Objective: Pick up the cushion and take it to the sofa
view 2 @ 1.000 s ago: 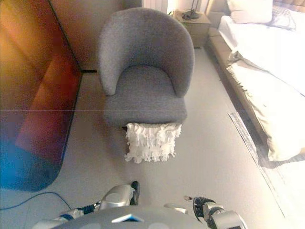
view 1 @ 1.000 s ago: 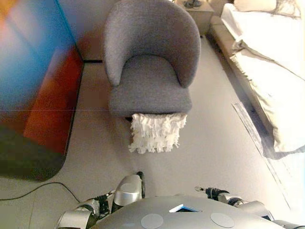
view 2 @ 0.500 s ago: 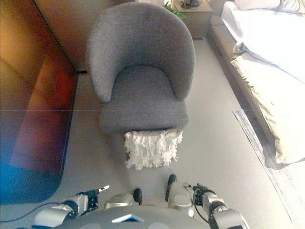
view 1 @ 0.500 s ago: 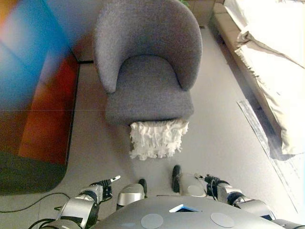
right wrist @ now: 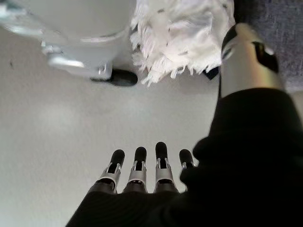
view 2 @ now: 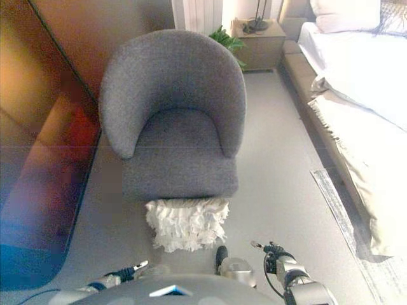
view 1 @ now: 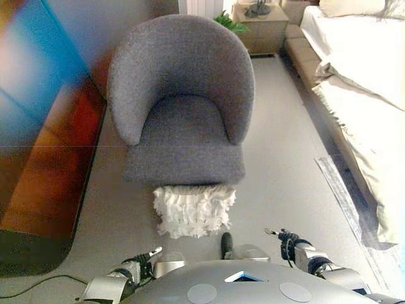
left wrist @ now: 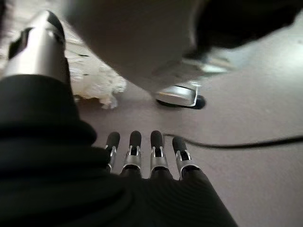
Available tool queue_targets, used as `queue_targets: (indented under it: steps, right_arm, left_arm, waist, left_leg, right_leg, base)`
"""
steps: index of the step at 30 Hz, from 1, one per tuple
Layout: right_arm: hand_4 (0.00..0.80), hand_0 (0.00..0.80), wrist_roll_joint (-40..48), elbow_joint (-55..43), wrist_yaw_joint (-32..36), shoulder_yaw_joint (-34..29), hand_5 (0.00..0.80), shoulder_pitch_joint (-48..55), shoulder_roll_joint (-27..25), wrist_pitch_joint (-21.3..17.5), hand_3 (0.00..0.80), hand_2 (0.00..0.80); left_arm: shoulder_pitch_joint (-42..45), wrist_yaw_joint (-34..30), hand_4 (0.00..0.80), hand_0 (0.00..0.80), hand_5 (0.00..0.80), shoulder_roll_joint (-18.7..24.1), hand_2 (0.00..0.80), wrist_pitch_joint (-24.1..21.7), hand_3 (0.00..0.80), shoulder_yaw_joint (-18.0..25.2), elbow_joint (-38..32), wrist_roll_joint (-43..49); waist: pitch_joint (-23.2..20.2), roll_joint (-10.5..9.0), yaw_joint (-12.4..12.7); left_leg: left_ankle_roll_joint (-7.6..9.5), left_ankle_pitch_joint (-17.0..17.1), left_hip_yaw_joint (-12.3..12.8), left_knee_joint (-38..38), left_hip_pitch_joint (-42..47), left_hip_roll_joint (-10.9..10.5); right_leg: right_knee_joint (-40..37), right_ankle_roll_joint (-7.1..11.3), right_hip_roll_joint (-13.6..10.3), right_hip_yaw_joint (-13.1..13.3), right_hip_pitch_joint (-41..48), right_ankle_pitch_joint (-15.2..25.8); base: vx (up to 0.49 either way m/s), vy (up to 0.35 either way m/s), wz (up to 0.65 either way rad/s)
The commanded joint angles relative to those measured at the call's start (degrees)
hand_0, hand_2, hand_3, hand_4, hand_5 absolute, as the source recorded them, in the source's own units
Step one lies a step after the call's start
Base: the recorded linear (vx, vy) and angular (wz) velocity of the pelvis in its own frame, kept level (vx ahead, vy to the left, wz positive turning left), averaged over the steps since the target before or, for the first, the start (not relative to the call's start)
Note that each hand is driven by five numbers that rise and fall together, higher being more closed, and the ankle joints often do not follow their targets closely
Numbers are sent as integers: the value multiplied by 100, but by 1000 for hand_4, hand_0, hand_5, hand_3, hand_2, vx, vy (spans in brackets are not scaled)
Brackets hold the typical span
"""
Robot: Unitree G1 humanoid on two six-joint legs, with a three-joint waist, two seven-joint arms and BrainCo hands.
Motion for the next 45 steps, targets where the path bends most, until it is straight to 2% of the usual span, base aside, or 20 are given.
queue_targets:
  steps: [1, 3, 5, 8, 14, 19, 20, 21, 24, 27, 30, 39, 42, 45]
  right_arm:
    - [0, 0, 105, 194, -89, 1, 0, -323, -133, -21, 0, 0]
    - [0, 0, 189, 233, -144, -7, 0, -302, -123, -34, 0, 0]
    - [0, 0, 177, 262, -161, -43, 0, -267, -94, -76, 0, 0]
    - [0, 0, 12, 268, -248, -48, 0, -177, -39, -214, 0, 0]
    - [0, 0, -471, 128, -824, 74, 0, -296, -116, -389, 0, 0]
    - [0, 0, -615, -134, -1234, 323, 0, -701, -192, -476, 0, 0]
    - [0, 0, -804, 93, -739, -37, 0, -879, -551, -668, 0, 0]
    - [0, 0, -770, 119, -626, -31, 0, -912, -668, -856, 0, 0]
    - [0, 0, -812, -308, -1126, 395, 0, -871, -515, -1217, 0, 0]
    - [0, 0, -1039, -1213, -1726, 686, 0, -777, -446, -1100, 0, 0]
    - [0, 0, -1359, -1791, -2096, 736, 0, -696, -569, -1111, 0, 0]
    - [0, 0, -1381, -1623, -2417, 837, 0, -1178, -864, -1369, 0, 0]
    - [0, 0, -1429, -1603, -2538, 873, 0, -1308, -899, -1424, 0, 0]
    - [0, 0, -1521, -1793, -2661, 952, 0, -1426, -937, -1309, 0, 0]
  left_arm:
    - [-157, 210, 0, 0, 0, -7, 0, -40, 0, -182, 58, -355]
    - [-140, 275, 0, 0, 0, -11, 0, -52, 0, -69, 65, -559]
    - [-94, 351, 0, 0, 0, -7, 0, -21, 0, 93, 55, -670]
    - [-54, 451, 0, 0, 0, -12, 0, -11, 0, 240, 89, -728]
    - [-121, 695, 0, 0, 0, -12, 0, 65, 0, 271, 38, -854]
    - [-431, 804, 0, 0, 0, 203, 0, 11, 0, 164, -59, -1037]
    - [-581, 765, 0, 0, 0, 417, 0, 71, 0, 72, -58, -1101]
    - [-705, 735, 0, 0, 0, 576, 0, 57, 0, 94, -44, -1093]
    - [-870, 805, 0, 0, 0, 654, 0, -195, 0, 129, -121, -1250]
    - [-841, 897, 0, 0, 0, 569, 0, -469, 0, 78, -460, -1529]
    - [-826, 999, 0, 0, 0, 474, 0, -623, 0, -55, -855, -1691]
    - [-1228, 964, 0, 0, 0, 388, 0, -937, 0, -261, -1143, -1757]
    - [-1328, 892, 0, 0, 0, 360, 0, -1088, 0, -354, -1185, -1646]
    - [-1393, 894, 0, 0, 0, 365, 0, -1399, 0, -461, -1361, -1466]
  waist:
    - [182, 113, 100]
    - [208, 189, 162]
    - [157, 165, 159]
    - [54, 175, 115]
    - [83, 223, 89]
    - [481, 256, 108]
    - [589, 203, 130]
    - [722, 148, 160]
    - [1118, 131, 95]
    - [1481, 165, 15]
    - [1741, 206, -58]
    - [2299, 310, -29]
    - [2376, 339, -39]
    - [2376, 354, -73]
  left_leg:
    - [405, 636, 387, -1342, -28, -246]
    - [292, 940, 257, -1669, -137, -249]
    - [363, 712, 204, -1917, 77, -315]
    - [378, 628, 163, -2181, 358, -338]
    - [356, 485, 302, -2054, 381, -291]
    - [507, 479, 428, -2041, 126, -321]
    - [526, 467, 464, -1999, 28, -305]
    - [558, 477, 486, -1930, -115, -302]
    - [663, 515, 534, -1836, -513, -323]
    - [668, 573, 645, -1665, -1006, -304]
    - [651, 579, 613, -1527, -1459, -396]
    - [577, 640, 437, -1196, -2355, -554]
    - [614, 650, 437, -1172, -2566, -612]
    - [628, 660, 501, -1109, -2855, -616]
  right_leg:
    - [154, 584, -314, -169, 147, -188]
    - [133, 525, -219, -224, 304, -326]
    - [142, 530, -266, -289, 332, -382]
    - [166, 521, -245, -340, 376, -437]
    - [365, 517, -269, -439, 332, -592]
    - [739, 674, -404, -412, -160, -568]
    - [861, 732, -415, -386, -288, -575]
    - [932, 801, -454, -390, -422, -516]
    - [1298, 840, -458, -352, -962, -507]
    - [1562, 839, -482, -419, -1555, -481]
    - [1358, 805, -514, -245, -1847, -327]
    - [1417, 786, -632, -282, -2645, -208]
    - [1449, 819, -698, -279, -2914, -138]
    - [1584, 841, -690, -268, -3263, -119]
  base:
    - [119, 28, 20]
    - [134, 40, 28]
    - [147, 67, 18]
    - [176, 49, 11]
    - [151, 90, 9]
    - [-6, 94, 1]
    - [-90, -31, -1]
    - [-94, -67, 5]
    - [-197, 8, 4]
    - [-245, 69, -9]
    - [-165, 49, -17]
    - [-84, 11, -3]
    - [-20, 47, 2]
    - [-6, 56, -1]
